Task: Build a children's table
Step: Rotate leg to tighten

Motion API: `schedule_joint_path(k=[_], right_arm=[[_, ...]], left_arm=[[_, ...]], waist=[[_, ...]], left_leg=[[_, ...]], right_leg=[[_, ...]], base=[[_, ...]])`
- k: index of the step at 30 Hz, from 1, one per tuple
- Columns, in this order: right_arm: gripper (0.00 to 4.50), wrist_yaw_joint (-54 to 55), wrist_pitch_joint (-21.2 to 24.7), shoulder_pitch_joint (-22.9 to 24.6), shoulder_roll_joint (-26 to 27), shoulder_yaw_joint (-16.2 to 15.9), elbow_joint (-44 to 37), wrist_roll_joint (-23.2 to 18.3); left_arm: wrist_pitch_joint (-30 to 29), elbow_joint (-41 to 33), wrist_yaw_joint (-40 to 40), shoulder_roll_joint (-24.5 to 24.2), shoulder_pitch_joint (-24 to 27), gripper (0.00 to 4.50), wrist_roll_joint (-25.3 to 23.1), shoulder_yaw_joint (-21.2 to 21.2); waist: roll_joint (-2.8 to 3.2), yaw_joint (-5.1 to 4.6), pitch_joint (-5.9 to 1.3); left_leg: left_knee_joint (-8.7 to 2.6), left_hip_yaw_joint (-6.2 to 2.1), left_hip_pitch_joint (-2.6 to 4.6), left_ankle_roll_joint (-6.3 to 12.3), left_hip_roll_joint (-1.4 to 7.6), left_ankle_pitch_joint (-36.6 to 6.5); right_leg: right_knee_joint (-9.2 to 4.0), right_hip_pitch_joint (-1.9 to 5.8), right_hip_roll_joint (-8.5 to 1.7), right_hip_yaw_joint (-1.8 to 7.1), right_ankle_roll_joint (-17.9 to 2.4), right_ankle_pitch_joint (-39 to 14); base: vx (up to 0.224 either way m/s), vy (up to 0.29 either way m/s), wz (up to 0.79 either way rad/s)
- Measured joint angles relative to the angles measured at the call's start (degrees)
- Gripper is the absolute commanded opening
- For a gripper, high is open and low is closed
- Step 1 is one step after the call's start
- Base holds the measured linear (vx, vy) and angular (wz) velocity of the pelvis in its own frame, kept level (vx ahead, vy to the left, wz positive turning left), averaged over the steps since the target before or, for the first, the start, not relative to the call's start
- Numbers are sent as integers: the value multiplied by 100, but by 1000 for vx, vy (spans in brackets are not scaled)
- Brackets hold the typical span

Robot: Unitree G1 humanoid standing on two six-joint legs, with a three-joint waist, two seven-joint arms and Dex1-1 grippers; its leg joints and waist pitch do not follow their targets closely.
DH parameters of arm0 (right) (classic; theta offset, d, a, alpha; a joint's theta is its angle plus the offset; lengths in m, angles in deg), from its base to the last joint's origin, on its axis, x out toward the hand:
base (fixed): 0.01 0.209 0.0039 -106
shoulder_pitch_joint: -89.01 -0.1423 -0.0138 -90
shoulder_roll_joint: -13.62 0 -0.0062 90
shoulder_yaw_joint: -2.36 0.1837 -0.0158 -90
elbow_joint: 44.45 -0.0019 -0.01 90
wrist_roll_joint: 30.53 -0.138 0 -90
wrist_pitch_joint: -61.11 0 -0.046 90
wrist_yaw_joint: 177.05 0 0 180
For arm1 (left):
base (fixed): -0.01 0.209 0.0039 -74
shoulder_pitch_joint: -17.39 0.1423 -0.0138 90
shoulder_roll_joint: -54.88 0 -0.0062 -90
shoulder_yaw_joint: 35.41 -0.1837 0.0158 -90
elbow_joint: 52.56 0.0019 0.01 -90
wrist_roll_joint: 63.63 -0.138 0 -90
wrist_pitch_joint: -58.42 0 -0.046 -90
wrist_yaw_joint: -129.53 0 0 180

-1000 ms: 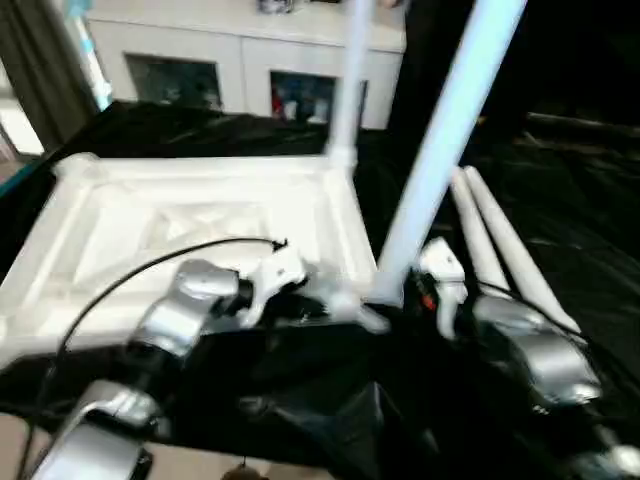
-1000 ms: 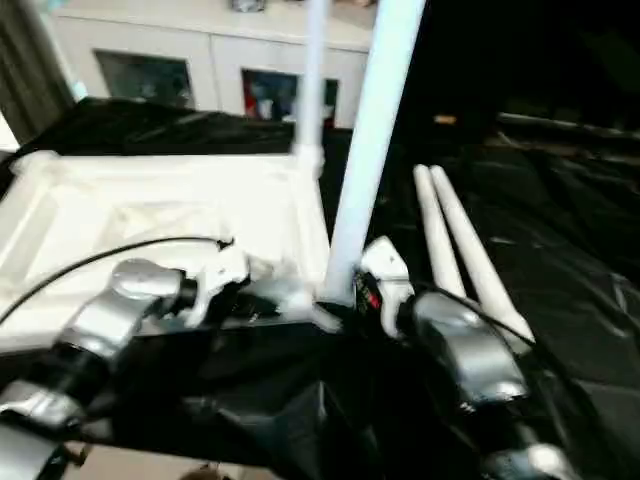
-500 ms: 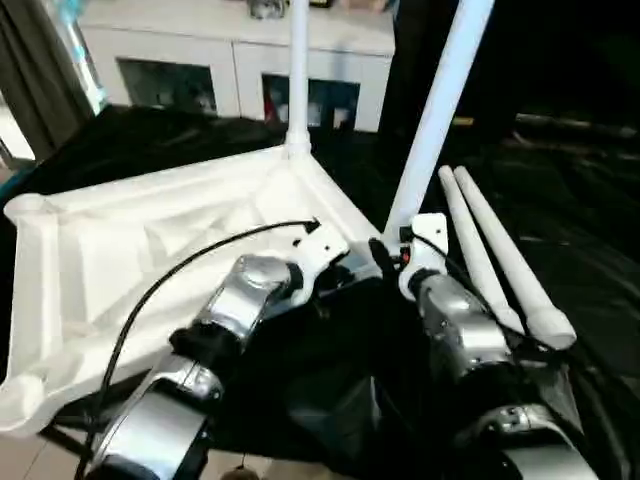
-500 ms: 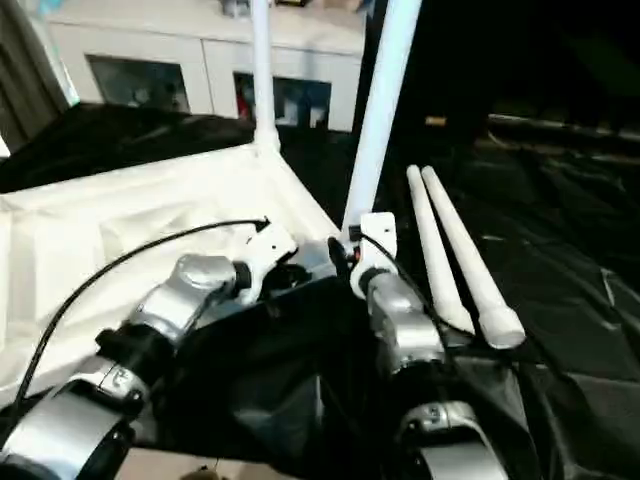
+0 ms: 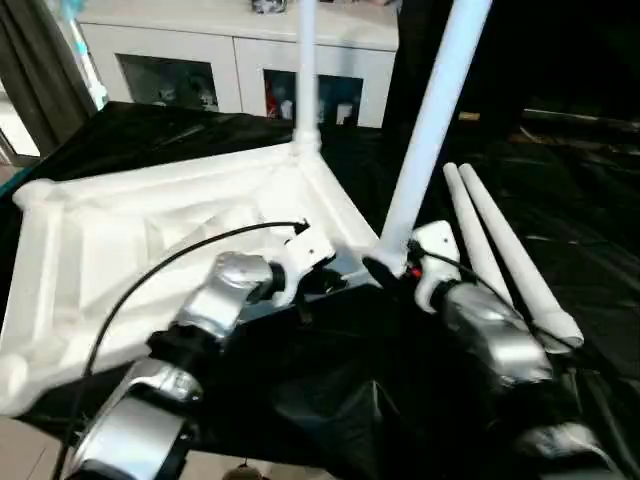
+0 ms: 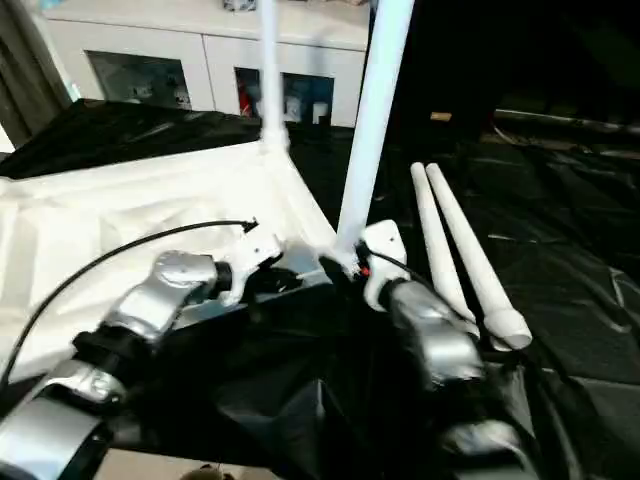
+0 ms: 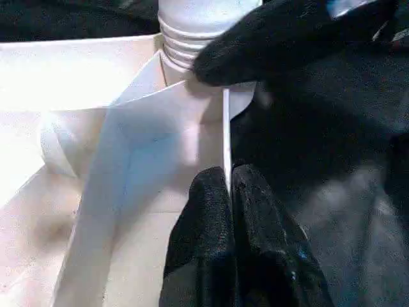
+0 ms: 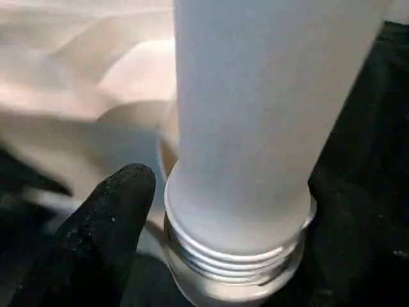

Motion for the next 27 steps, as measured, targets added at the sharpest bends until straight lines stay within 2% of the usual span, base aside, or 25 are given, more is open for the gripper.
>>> schedule_joint_path(k=[4, 8, 16, 22, 27], right_arm=[[379, -1234, 244, 308, -692, -176, -660, -365], [379, -1918, 426, 327, -924, -275, -1043, -605], [379, -2214, 540, 334, -992, -485, -1135, -580], [379, -2340, 442, 342, -1121, -718, -1126, -314], [364, -2293, 397, 341, -1082, -730, -1074, -268]], left_arm=[[238, -214, 769, -355, 180, 0, 142, -40], [251, -450, 1336, -526, 339, 0, 274, -110], [238, -729, 1653, -725, 534, 0, 383, -139], [220, -842, 1655, -774, 618, 0, 385, -101], [196, -867, 1653, -783, 633, 0, 385, -87]], waist=[[3, 7, 2], [4, 20, 3], [2, 2, 3], [1, -21, 3], [2, -22, 3]], left_leg=[[2, 3, -7, 17, 0, 6], [3, 4, -4, 17, 3, 7], [4, 6, -1, 15, 3, 8], [4, 6, -1, 16, 3, 8], [5, 6, 0, 16, 3, 8]], right_leg=[[-12, 0, 0, 0, 1, 0], [-8, 0, 0, -1, 0, 0], [2, 0, -2, 0, 0, 1], [1, 0, -1, -1, 1, 0], [3, 0, -1, -1, 1, 0]], base=[[0, 0, 0], [0, 0, 0], [0, 0, 0], [0, 0, 0], [0, 0, 0]])
